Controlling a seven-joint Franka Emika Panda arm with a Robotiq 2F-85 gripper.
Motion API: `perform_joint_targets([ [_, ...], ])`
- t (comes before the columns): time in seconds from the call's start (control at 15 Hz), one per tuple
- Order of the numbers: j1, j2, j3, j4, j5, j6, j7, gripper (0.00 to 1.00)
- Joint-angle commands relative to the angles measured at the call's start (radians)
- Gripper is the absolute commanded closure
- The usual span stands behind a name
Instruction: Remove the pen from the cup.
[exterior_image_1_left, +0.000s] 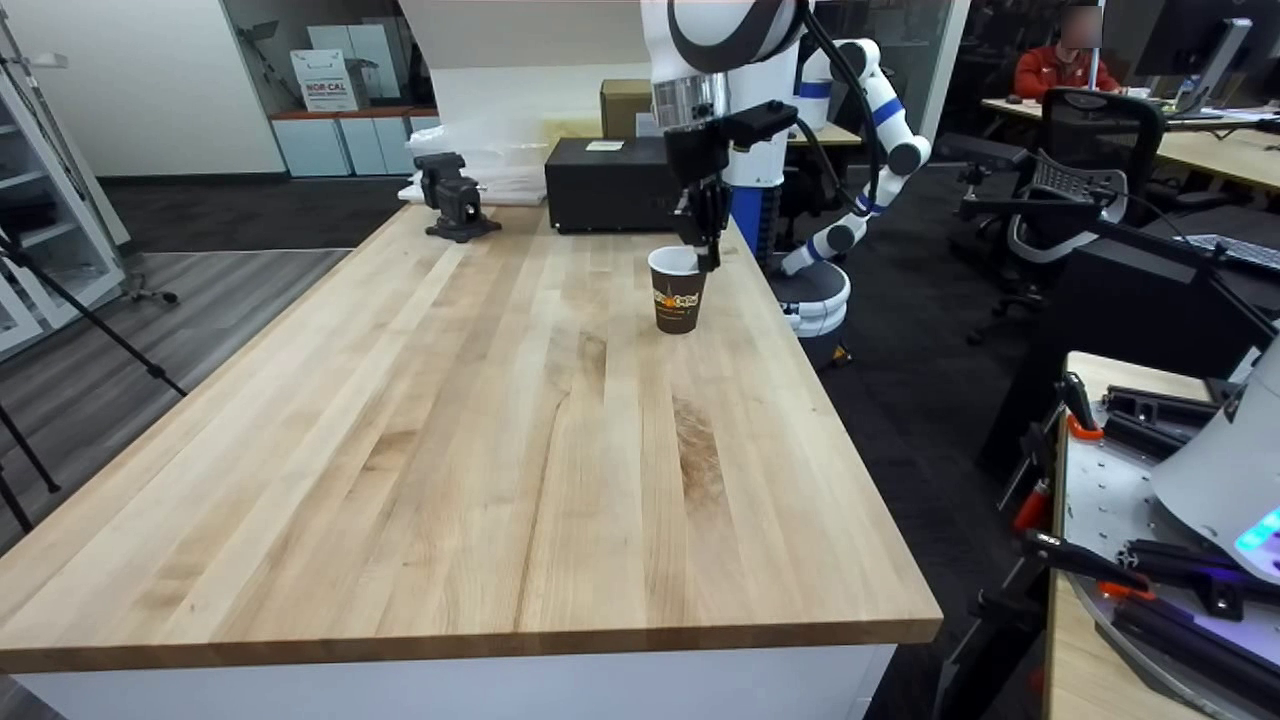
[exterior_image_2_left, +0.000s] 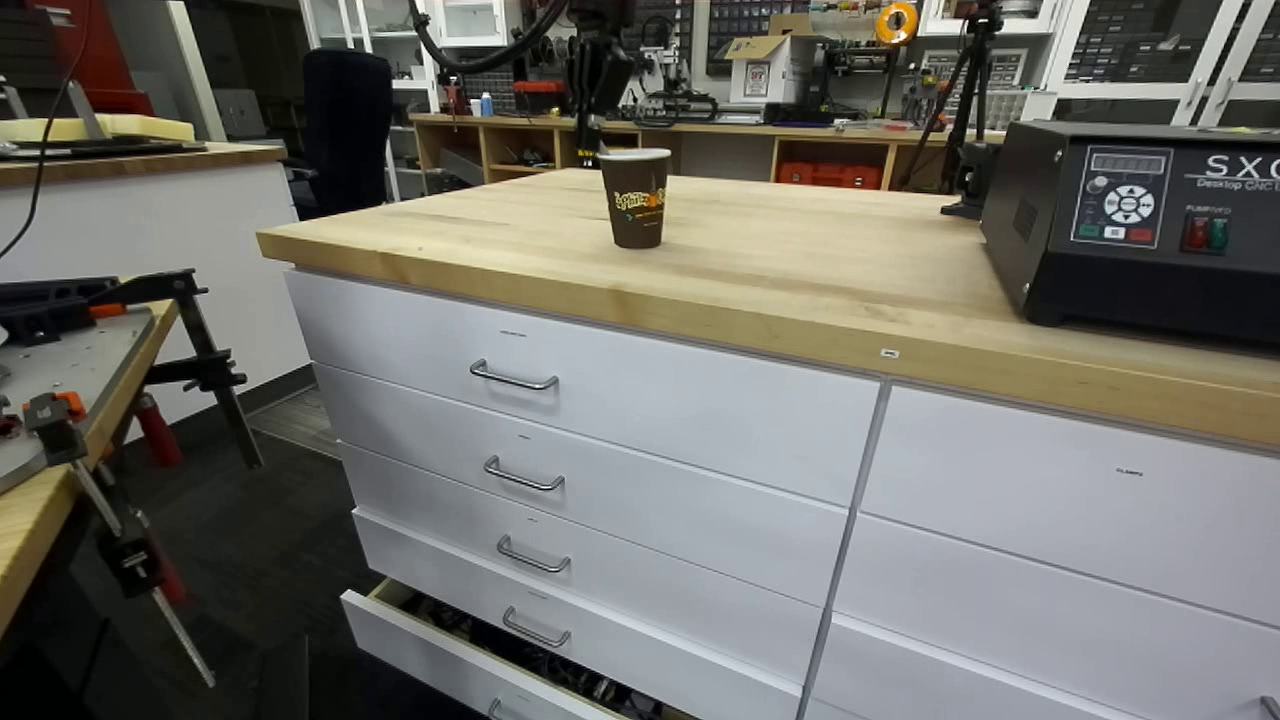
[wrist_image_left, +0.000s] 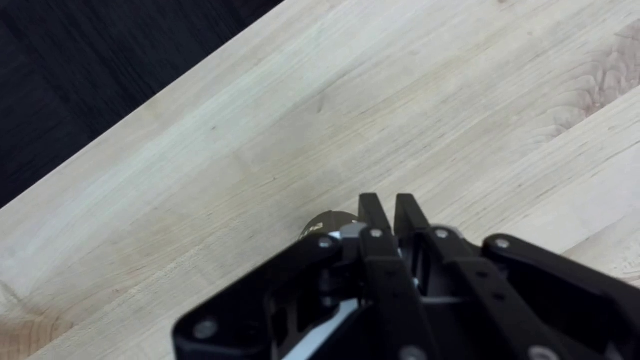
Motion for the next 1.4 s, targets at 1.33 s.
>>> perform_joint_targets([
  [1.33,0.084,-0.281,0.136,-0.011,0.047,-0.23,-0.164,0.95],
])
